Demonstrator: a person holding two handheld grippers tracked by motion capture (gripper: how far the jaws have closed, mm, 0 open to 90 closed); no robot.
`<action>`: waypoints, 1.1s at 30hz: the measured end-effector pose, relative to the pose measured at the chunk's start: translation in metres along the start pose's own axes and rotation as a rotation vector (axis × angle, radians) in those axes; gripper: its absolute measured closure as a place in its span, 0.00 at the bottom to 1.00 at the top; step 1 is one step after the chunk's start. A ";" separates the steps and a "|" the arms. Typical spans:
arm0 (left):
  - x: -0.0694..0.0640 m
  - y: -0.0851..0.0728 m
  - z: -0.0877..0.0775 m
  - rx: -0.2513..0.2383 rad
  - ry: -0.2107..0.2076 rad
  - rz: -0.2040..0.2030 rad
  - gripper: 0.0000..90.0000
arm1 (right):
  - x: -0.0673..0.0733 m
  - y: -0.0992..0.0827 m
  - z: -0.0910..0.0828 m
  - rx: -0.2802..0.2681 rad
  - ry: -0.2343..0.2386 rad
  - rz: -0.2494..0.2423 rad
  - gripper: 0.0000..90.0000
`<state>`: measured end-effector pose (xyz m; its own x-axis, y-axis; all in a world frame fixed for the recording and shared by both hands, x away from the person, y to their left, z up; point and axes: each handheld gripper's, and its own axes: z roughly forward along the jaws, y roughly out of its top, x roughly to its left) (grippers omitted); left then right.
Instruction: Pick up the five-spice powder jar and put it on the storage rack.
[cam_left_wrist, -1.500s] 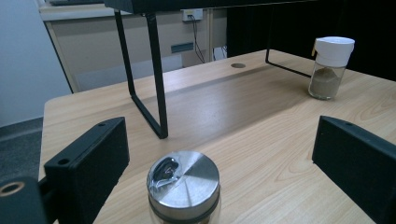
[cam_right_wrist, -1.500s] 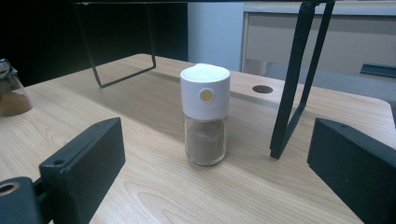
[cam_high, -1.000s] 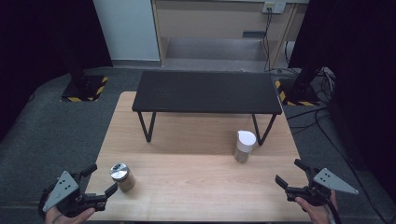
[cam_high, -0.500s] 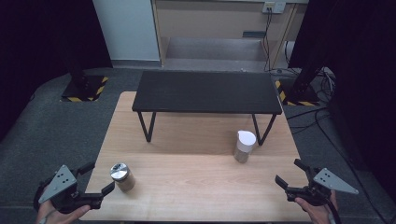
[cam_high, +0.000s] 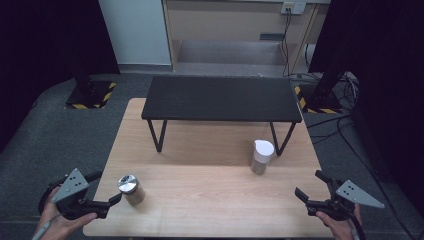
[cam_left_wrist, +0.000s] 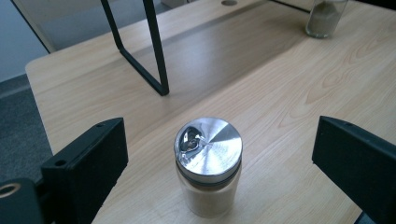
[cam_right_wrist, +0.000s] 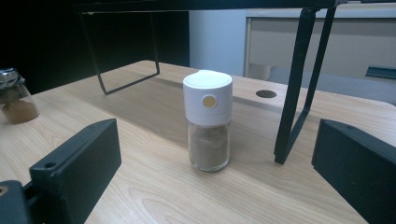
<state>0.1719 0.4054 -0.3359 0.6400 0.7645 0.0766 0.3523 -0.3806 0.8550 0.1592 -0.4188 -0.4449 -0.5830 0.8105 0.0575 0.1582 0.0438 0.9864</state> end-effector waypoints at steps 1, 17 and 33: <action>0.000 0.000 0.000 0.000 0.000 0.000 0.03 | 0.000 0.000 0.000 0.000 0.000 0.000 0.02; 0.019 -0.014 0.048 0.061 -0.049 -0.024 0.08 | 0.000 -0.001 -0.001 -0.003 -0.004 0.004 0.03; 0.019 -0.030 0.072 0.023 -0.061 0.006 0.37 | 0.000 -0.001 -0.001 -0.004 -0.010 0.007 0.03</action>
<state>0.2224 0.3934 -0.3966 0.6825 0.7292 0.0496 0.3635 -0.3976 0.8425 0.1578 -0.4194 -0.4455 -0.5743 0.8163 0.0627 0.1588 0.0359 0.9867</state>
